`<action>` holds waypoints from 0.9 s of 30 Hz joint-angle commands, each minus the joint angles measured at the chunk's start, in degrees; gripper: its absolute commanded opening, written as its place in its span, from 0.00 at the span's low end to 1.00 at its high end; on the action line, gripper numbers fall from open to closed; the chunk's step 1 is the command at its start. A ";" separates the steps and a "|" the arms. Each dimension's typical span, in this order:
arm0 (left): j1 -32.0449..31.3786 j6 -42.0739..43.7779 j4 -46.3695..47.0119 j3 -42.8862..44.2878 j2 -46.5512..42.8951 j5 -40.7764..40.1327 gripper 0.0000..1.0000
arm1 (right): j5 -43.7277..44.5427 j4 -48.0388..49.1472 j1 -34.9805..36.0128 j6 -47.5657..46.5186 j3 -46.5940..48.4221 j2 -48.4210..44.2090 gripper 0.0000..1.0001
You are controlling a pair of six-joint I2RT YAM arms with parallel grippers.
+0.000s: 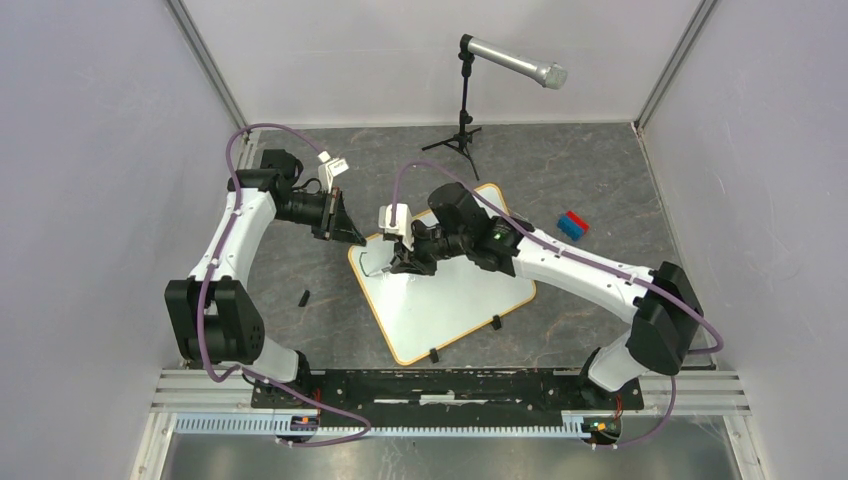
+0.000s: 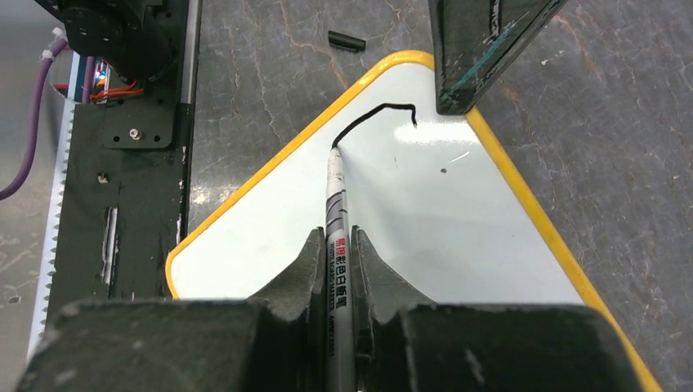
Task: Write a sentence on the whiteboard
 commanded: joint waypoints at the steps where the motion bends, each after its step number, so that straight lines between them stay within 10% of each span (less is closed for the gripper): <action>1: 0.10 2.08 0.38 0.91 -1.21 -2.32 0.02 | 0.99 -0.85 0.10 -1.54 -1.51 -2.36 0.00; 27: -0.08 1.94 0.38 0.85 -1.41 -2.72 0.02 | 2.10 -0.79 -3.55 -1.44 0.18 -6.21 0.00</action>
